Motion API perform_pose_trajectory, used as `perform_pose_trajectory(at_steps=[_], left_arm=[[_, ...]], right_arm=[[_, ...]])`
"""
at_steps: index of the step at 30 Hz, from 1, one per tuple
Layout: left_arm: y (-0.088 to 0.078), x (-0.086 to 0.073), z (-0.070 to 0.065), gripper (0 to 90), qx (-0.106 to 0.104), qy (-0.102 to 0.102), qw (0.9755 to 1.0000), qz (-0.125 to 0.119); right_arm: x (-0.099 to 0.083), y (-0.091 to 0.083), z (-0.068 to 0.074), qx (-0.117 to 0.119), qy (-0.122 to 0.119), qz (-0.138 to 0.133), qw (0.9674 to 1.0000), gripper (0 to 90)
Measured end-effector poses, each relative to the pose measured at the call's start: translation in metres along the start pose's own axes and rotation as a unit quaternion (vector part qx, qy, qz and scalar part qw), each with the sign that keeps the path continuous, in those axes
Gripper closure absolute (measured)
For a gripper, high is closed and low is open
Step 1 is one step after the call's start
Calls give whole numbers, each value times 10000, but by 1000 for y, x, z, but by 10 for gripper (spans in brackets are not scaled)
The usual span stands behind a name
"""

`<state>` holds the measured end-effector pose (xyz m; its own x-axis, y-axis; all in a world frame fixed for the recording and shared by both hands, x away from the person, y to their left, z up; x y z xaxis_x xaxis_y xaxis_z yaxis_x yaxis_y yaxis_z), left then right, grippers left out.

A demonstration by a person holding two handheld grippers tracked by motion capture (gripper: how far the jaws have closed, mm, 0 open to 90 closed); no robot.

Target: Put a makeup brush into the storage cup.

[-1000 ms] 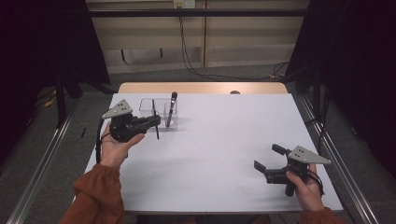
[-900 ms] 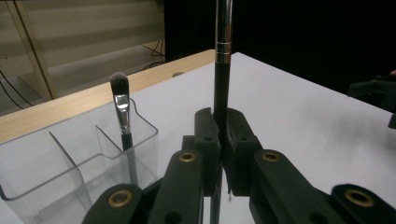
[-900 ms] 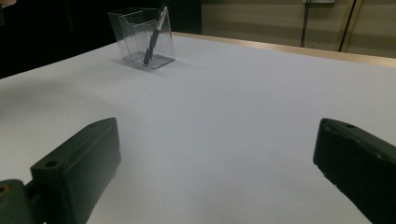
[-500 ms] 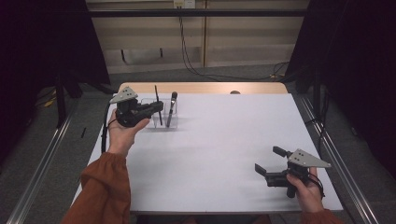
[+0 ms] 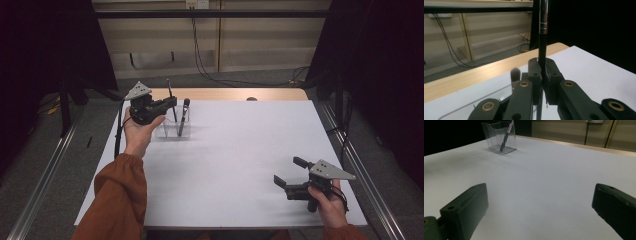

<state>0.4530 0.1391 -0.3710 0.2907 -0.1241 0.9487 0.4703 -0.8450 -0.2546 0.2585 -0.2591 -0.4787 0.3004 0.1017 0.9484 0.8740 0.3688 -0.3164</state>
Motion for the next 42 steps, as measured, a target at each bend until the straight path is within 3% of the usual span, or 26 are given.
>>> perform_pose_trajectory(at_steps=[16,21,42], left_arm=[[30,-6,12,855,168,-38,9998,-32],[37,-10,14,855,230,143,9995,132],[48,-28,15,855,133,-2,9990,437]], right_arm=[[0,-1,0,68,35,21,10000,4],[0,0,2,103,-7,28,9999,5],[0,0,1,93,14,24,10000,5]])
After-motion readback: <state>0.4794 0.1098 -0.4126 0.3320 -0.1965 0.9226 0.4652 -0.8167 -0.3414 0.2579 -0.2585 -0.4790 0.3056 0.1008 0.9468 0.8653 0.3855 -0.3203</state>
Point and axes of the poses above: each handheld gripper's, and its own axes: y roughly forward along the jaws, x roughly out of its top, z roughly to its left, the point moved 5 cm from there along y, roughly forward along the jaws, and after that the axes turned 13 degrees about -x, right-handed, at the moved point
